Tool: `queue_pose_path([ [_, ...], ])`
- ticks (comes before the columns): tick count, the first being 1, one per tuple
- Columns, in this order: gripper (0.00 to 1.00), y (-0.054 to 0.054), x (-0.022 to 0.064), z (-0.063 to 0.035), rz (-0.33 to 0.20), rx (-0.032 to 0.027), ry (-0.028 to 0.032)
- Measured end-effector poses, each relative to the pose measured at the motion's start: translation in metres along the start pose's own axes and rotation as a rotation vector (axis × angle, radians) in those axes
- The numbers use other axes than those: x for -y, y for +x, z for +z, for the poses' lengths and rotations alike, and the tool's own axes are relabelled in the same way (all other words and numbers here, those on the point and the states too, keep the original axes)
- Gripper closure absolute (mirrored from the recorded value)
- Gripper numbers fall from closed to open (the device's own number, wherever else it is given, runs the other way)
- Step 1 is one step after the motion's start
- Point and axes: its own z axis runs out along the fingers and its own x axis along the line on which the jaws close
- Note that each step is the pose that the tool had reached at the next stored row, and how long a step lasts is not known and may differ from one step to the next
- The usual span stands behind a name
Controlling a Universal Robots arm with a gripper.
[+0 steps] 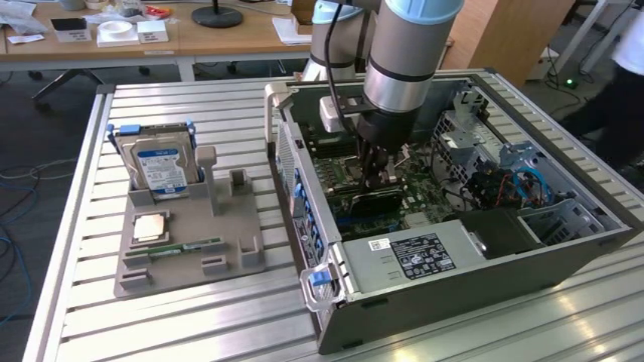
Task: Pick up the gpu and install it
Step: 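Press down on the gpu until it lock into place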
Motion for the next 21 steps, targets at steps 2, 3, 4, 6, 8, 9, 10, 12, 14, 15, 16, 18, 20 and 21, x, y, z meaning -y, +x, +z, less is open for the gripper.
queue_pose_path([
  [2,0.89,0.0,0.0,0.0004,0.0,-0.0001,0.0],
  [3,0.89,0.0,0.0,0.0005,0.0,-0.0001,-0.0001],
  [4,0.89,0.0,0.0,0.0005,0.0,-0.0001,-0.0001],
  [6,0.89,0.0,0.0,0.0006,0.0,0.0,0.0],
  [8,0.89,0.0,0.0,0.0007,0.0,0.0,0.0],
  [9,0.89,0.0,0.0,0.0012,0.0,0.0005,0.0002],
  [10,0.89,0.0,0.0,0.0014,0.0,0.0002,0.0001],
  [12,0.89,0.0,0.0,0.0013,0.0,0.0001,0.0],
  [14,0.89,0.0,0.0,0.0013,0.0,0.0001,0.0],
  [15,0.89,0.0,0.0,0.0015,0.0,-0.0001,-0.0001],
  [16,0.89,0.0,0.0,0.002,0.0,0.0002,0.0001],
  [18,0.89,0.0,0.0,0.0021,0.0,0.0,0.0],
  [20,0.89,0.0,0.0,0.0021,0.0,-0.0001,-0.0001],
  [21,0.89,0.0,0.0,0.0021,0.0,0.0,0.0],
])
